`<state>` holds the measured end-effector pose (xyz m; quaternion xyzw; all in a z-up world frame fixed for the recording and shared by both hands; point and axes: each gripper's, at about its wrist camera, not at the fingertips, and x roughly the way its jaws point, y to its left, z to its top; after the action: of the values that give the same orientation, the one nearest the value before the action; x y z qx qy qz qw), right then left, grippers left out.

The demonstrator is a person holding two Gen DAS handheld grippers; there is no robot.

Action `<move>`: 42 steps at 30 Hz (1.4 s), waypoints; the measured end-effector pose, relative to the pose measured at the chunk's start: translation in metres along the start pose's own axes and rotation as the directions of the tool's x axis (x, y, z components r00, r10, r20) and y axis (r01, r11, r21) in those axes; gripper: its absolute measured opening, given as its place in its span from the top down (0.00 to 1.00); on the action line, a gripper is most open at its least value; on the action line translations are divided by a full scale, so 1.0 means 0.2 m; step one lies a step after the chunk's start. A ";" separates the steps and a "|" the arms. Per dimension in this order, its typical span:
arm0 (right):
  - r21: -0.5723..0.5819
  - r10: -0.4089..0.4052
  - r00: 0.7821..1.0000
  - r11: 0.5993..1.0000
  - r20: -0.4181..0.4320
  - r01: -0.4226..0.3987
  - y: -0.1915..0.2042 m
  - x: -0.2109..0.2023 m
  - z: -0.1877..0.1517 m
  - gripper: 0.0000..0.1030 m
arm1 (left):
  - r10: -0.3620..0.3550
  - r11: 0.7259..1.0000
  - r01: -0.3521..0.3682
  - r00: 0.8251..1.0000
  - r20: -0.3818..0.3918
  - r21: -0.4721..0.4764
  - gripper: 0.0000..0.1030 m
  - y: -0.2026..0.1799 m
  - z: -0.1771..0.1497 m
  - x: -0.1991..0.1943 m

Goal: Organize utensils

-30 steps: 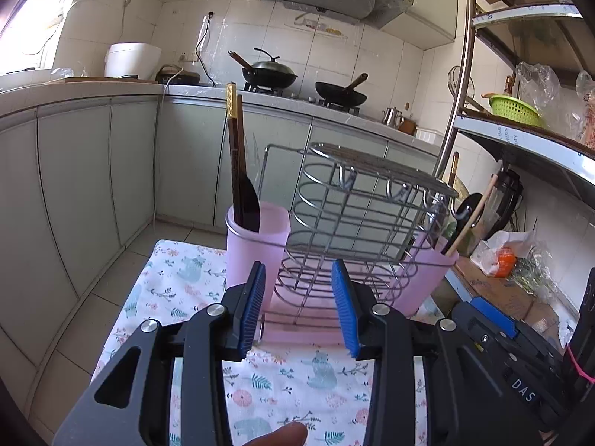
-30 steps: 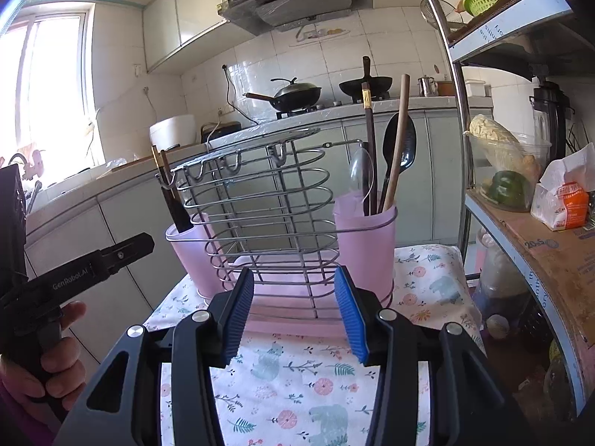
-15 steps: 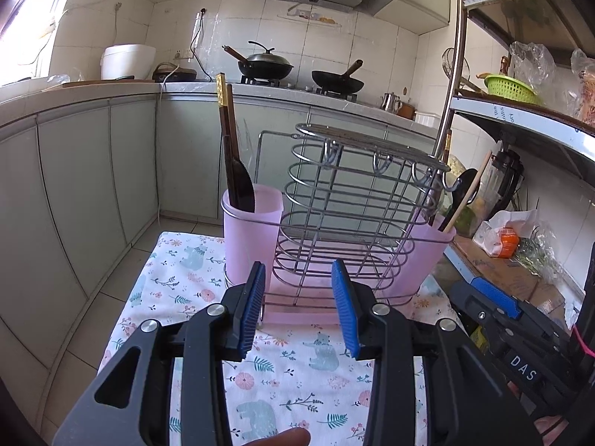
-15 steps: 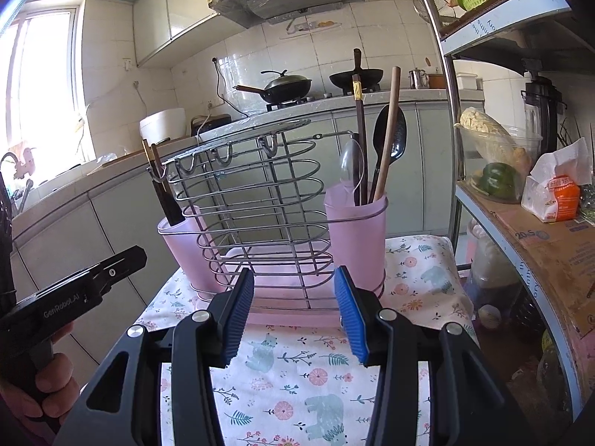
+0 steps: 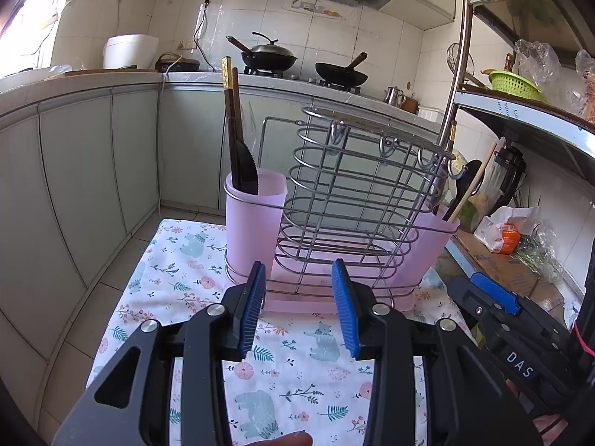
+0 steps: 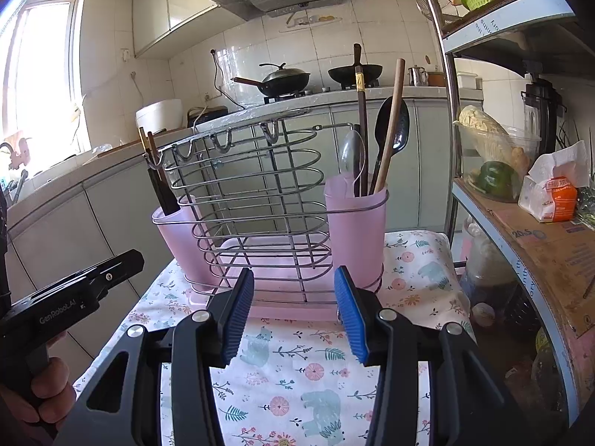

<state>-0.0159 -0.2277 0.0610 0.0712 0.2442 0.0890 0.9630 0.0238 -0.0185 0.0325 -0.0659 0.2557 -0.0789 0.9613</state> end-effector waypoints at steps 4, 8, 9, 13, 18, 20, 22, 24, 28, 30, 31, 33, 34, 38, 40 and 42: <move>-0.001 -0.005 1.000 1.000 -0.005 0.005 0.00 0.01 0.00 0.57 | 0.004 1.000 -0.004 1.000 -0.007 0.005 0.64 0.00 -0.01 0.01; -0.001 -0.011 1.000 1.000 -0.008 0.011 -0.01 0.01 0.00 0.57 | 0.005 1.000 -0.004 1.000 -0.014 0.009 0.64 -0.01 -0.02 0.01; 0.000 -0.012 1.000 1.000 -0.009 0.012 -0.01 0.02 0.00 0.57 | 0.004 1.000 -0.004 1.000 -0.017 0.010 0.64 -0.01 -0.02 0.02; 0.005 -0.016 1.000 1.000 -0.013 0.016 -0.02 0.02 0.00 0.57 | 0.003 1.000 -0.002 1.000 -0.023 0.012 0.64 -0.01 -0.03 0.02; 0.005 -0.016 1.000 1.000 -0.018 0.016 -0.02 0.03 -0.01 0.57 | 0.002 1.000 -0.001 1.000 -0.028 0.012 0.64 -0.01 -0.03 0.03; 0.006 -0.015 1.000 1.000 -0.020 0.015 -0.02 0.04 -0.01 0.57 | 0.001 1.000 -0.001 1.000 -0.029 0.011 0.64 -0.01 -0.03 0.03; 0.007 -0.015 1.000 1.000 -0.023 0.015 -0.02 0.04 -0.01 0.57 | 0.001 1.000 -0.001 1.000 -0.030 0.012 0.64 -0.01 -0.03 0.04; 0.009 -0.014 1.000 1.000 -0.025 0.014 -0.02 0.04 -0.01 0.57 | -0.001 1.000 0.001 0.999 -0.033 0.012 0.64 -0.01 -0.04 0.04; 0.013 -0.014 0.999 1.000 -0.029 0.014 -0.02 0.05 -0.01 0.57 | -0.003 1.000 0.004 0.999 -0.037 0.015 0.64 -0.02 -0.04 0.04; 0.015 -0.012 0.999 1.000 -0.032 0.013 -0.03 0.05 -0.01 0.57 | -0.004 1.000 0.005 0.999 -0.039 0.015 0.64 -0.02 -0.04 0.05; 0.016 -0.012 0.999 1.000 -0.033 0.012 -0.03 0.05 -0.02 0.57 | -0.004 1.000 0.005 0.999 -0.041 0.014 0.64 -0.02 -0.04 0.05; 0.017 -0.011 0.999 1.000 -0.034 0.012 -0.03 0.06 -0.02 0.57 | -0.005 1.000 0.006 0.999 -0.043 0.013 0.64 -0.01 -0.05 0.05; 0.017 -0.012 0.999 1.000 -0.034 0.012 -0.03 0.06 -0.02 0.57 | -0.006 1.000 0.006 0.999 -0.044 0.012 0.64 -0.01 -0.05 0.06; 0.018 -0.010 0.999 1.000 -0.036 0.011 -0.03 0.06 -0.02 0.57 | -0.007 1.000 0.008 0.999 -0.047 0.010 0.64 -0.01 -0.05 0.06; 0.018 -0.010 0.999 1.000 -0.036 0.010 -0.03 0.06 -0.02 0.57 | -0.007 1.000 0.008 0.999 -0.047 0.010 0.64 -0.01 -0.05 0.06; 0.018 -0.010 0.999 1.000 -0.037 0.010 -0.03 0.06 -0.02 0.57 | -0.007 1.000 0.007 0.999 -0.047 0.010 0.64 -0.01 -0.05 0.06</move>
<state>-0.0068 -0.2301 0.0505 0.0769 0.2630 0.0833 0.9581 0.0289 -0.0239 0.0190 -0.0599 0.2778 -0.0852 0.9550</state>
